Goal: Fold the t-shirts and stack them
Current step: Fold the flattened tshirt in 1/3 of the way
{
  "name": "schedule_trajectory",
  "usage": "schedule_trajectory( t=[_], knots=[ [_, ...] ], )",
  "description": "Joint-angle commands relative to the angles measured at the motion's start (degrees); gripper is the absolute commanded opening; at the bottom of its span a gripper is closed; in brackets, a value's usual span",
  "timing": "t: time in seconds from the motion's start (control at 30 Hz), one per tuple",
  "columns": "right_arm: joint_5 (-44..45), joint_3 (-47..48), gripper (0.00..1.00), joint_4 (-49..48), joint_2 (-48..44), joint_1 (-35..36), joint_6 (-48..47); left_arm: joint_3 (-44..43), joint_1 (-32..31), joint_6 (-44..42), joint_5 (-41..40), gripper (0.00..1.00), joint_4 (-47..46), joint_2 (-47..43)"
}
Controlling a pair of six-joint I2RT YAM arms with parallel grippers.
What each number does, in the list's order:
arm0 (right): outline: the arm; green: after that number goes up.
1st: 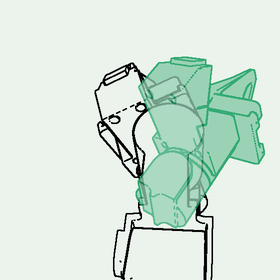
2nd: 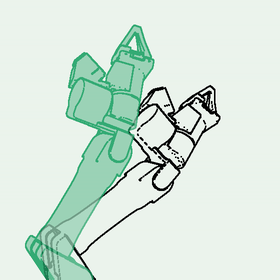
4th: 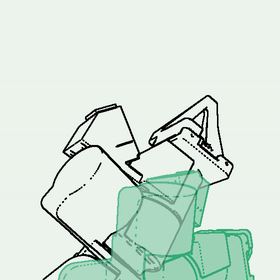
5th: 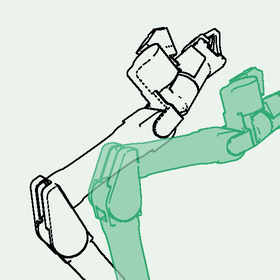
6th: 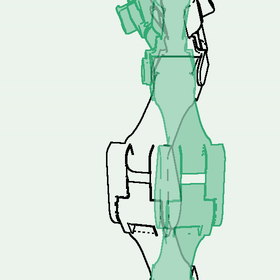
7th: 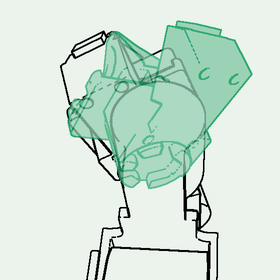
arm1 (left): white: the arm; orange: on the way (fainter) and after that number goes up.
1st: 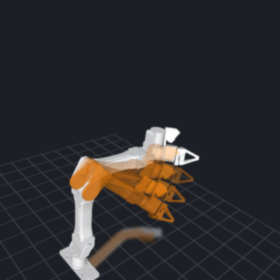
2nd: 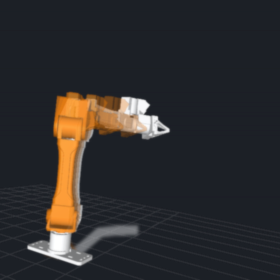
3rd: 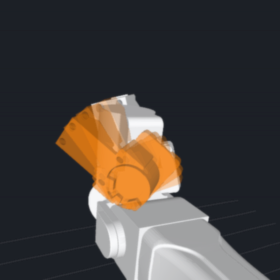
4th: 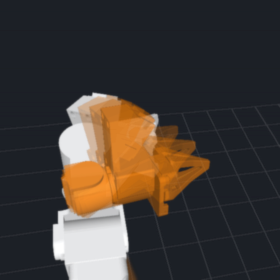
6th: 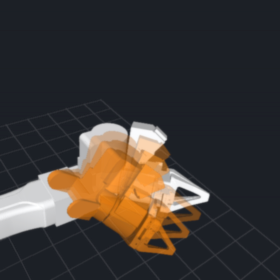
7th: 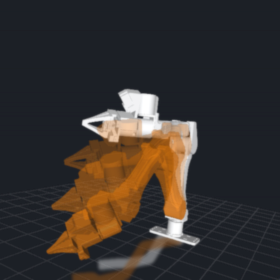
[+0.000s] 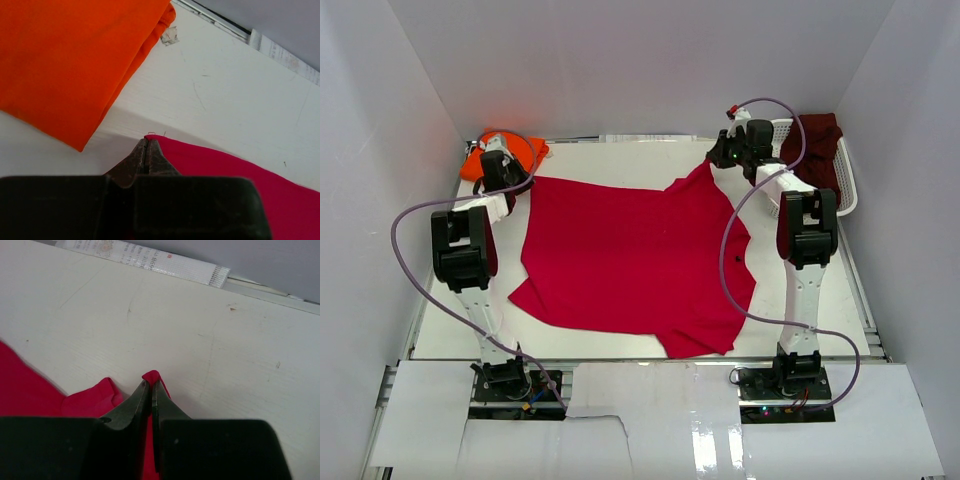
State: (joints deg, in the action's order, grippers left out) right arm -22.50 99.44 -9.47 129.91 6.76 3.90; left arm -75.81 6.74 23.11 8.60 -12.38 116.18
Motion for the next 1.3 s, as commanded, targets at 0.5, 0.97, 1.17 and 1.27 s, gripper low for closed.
schedule_trajectory(
  t=[0.5, 0.97, 1.17, 1.27],
  knots=[
    [-0.6, -3.2, 0.08, -1.1, -6.3, 1.5, -2.4, -5.0, 0.1, -1.8, 3.5, 0.0, -0.1, 2.6],
    [0.3, -9.3, 0.08, -1.2, -12.4, 3.1, -3.6, -4.7, 0.0, -2.2, 4.8, 0.0, -0.1, 1.7],
    [0.4, -12.4, 0.08, -1.6, -15.8, 3.8, -5.1, -2.9, -0.1, -2.4, 4.1, 0.0, -0.2, 0.1],
    [0.6, -14.6, 0.08, -2.0, -17.7, 4.0, -5.3, -2.1, -0.1, -2.2, 4.1, 0.0, -0.2, -1.1]
  ],
)
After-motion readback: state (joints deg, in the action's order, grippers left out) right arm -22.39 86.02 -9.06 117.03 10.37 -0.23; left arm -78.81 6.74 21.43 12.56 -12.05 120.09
